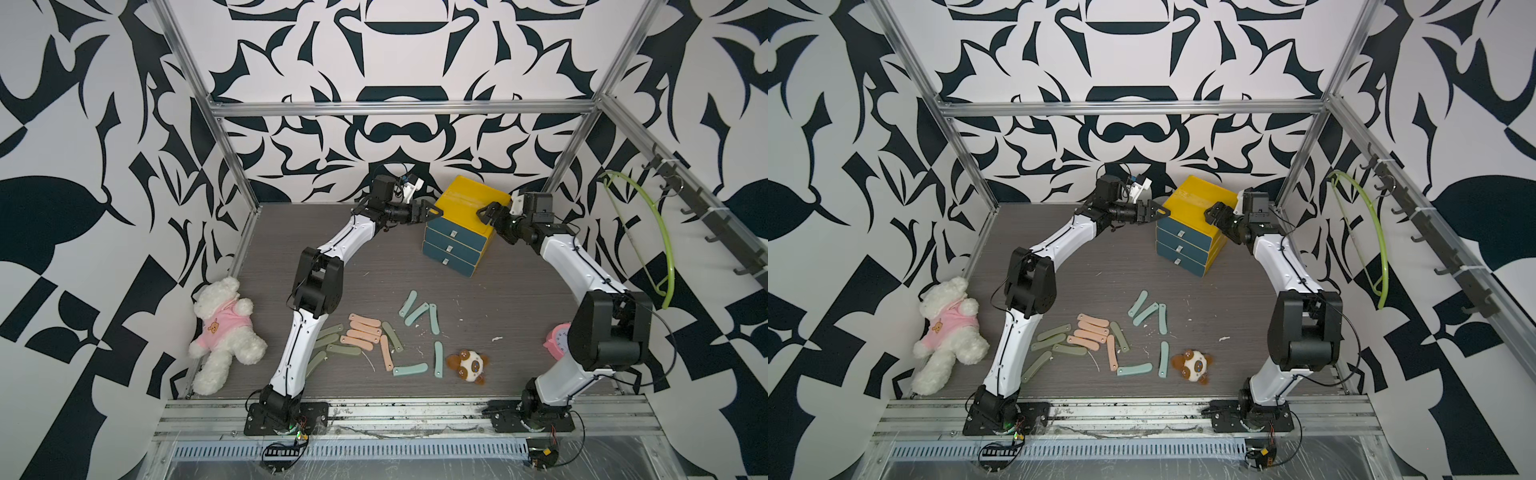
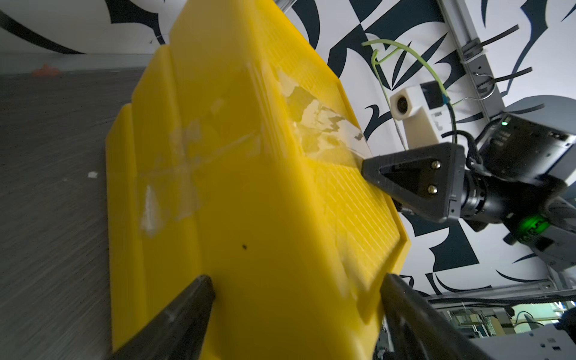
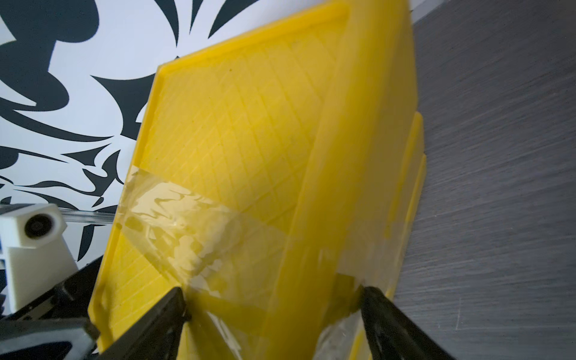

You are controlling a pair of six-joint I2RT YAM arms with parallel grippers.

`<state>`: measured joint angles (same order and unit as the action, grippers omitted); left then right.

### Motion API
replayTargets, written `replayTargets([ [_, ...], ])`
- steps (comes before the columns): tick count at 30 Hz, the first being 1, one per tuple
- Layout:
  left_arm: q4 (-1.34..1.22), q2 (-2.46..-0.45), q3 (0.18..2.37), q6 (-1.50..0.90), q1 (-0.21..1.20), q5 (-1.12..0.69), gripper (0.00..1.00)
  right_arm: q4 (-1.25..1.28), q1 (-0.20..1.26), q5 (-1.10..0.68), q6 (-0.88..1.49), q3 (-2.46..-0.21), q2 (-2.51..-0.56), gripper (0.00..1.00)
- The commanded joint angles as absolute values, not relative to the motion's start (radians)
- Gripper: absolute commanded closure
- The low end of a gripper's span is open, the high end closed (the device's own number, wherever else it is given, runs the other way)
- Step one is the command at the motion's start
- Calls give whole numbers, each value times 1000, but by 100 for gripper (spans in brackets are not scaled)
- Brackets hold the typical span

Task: Place the fruit knives into the drawer by color
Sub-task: Move the storage box to the center of the board.

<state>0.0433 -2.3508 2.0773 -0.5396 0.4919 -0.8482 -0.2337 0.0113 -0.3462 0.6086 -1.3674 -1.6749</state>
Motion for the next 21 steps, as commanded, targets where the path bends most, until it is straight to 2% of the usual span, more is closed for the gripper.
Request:
replayTargets([
  [1, 2, -2207, 1943, -495, 516, -837, 11, -198, 111, -424, 588, -1425, -1711, 12],
  [11, -181, -1850, 1415, -590, 435, -573, 11, -127, 301, -414, 656, -1550, -1869, 16],
  [21, -133, -1559, 1115, -605, 396, -352, 11, -74, 451, -445, 728, -1761, -2085, 18],
])
